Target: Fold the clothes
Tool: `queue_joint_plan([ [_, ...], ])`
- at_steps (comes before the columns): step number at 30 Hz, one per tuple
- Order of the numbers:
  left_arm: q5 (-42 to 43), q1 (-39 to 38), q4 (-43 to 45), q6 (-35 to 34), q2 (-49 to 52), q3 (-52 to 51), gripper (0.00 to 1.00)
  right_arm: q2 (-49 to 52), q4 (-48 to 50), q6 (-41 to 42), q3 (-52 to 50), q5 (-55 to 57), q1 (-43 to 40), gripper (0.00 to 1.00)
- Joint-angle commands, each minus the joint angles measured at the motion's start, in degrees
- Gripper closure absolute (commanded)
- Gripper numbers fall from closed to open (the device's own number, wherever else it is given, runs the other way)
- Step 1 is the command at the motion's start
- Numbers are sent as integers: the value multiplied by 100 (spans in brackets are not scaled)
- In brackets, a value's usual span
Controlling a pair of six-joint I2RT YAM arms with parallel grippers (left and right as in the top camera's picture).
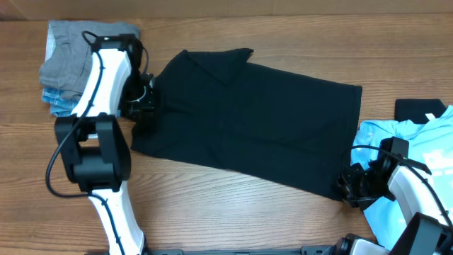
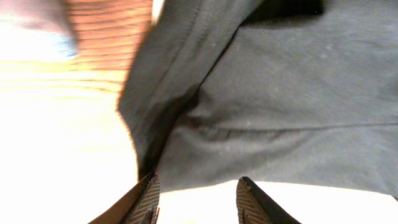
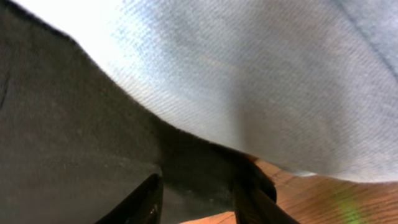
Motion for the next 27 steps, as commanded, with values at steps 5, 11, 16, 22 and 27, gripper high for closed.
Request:
queue_joint_plan([
  [5,-17,0,-282,-85,-260,87,54,72,164,590,-164,767,-98,94],
  [11,-11,96,-291,-127,-260,-94,54,72,-107,610,35,833,-378,96],
  [16,-20,131,-131,-127,-260,-494,54,72,-813,111,164,96,-400,50],
  [22,-33,131,387,-188,-260,-951,51,72,-470,448,-153,61,-396,33],
  [27,-68,131,835,-166,-260,-1528,55,72,-140,518,-227,205,-476,88],
])
